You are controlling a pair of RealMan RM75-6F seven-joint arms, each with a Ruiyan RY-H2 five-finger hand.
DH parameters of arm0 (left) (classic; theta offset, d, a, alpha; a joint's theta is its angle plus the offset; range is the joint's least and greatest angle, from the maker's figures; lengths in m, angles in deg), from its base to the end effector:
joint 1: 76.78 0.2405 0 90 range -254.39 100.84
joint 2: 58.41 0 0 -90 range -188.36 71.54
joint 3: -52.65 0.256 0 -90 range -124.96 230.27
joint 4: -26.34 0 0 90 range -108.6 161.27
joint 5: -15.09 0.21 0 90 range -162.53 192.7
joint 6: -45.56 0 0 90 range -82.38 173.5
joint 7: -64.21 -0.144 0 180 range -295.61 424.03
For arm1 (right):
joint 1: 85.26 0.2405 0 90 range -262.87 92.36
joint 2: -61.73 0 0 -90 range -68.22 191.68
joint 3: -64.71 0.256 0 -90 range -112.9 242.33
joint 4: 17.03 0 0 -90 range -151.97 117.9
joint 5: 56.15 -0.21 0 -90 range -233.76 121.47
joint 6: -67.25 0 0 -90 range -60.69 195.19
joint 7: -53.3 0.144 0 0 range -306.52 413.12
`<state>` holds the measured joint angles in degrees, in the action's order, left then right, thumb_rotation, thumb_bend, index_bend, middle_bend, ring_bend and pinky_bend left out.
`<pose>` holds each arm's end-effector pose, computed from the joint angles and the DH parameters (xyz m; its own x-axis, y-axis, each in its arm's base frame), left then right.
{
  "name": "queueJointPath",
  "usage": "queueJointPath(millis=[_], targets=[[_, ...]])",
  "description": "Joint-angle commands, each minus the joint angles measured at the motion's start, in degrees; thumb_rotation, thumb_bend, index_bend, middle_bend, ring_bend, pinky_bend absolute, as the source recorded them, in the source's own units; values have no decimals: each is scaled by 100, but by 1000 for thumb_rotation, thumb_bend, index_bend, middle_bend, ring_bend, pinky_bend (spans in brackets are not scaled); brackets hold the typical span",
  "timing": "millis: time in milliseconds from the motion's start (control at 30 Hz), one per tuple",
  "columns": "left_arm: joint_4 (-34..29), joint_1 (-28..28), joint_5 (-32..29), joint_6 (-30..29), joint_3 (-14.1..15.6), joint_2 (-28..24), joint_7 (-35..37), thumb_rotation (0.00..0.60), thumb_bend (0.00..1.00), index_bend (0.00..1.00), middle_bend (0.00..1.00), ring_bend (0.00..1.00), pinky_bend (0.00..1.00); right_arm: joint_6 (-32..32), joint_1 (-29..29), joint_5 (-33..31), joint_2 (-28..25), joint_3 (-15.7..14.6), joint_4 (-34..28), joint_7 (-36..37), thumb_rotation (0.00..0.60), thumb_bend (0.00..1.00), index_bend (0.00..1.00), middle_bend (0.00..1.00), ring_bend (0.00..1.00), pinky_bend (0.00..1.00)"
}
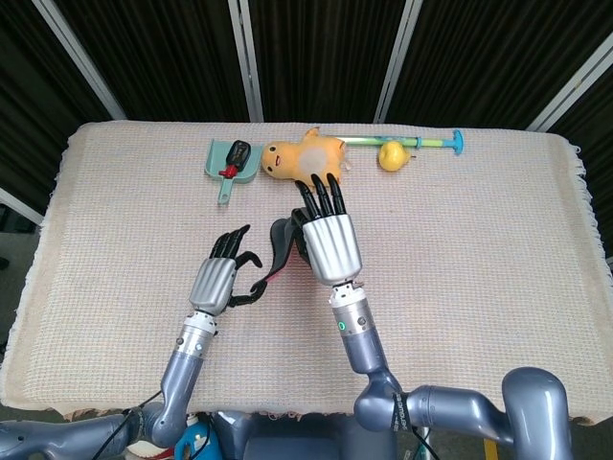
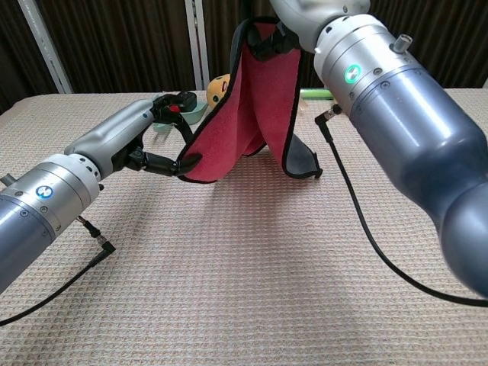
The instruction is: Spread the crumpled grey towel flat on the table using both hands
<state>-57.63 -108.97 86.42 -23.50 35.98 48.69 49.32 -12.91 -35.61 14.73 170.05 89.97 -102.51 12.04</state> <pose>-0.1080 0.2988 -0.0544 0.0176 0.1529 0.9881 0.9695 -0.2441 0.0205 0.0008 -0.3380 -0.0037 0.2424 0.2705 0.9317 -0.8704 -0.3636 0.3320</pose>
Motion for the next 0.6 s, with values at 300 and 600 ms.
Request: queueJointPath(millis=[300,600], targets=[[-124,-91,9,1,-5,-102,-58,600,317,588,35,0,0,-12,-70,-19,-80,-58,40,61,600,600,553,196,95,65],[-63,-200,-84,63,-25,-112,-193,600,341,560,34,0,0,-24,-120,12,-151,-114,15,122,600,601,553,196,95,65]])
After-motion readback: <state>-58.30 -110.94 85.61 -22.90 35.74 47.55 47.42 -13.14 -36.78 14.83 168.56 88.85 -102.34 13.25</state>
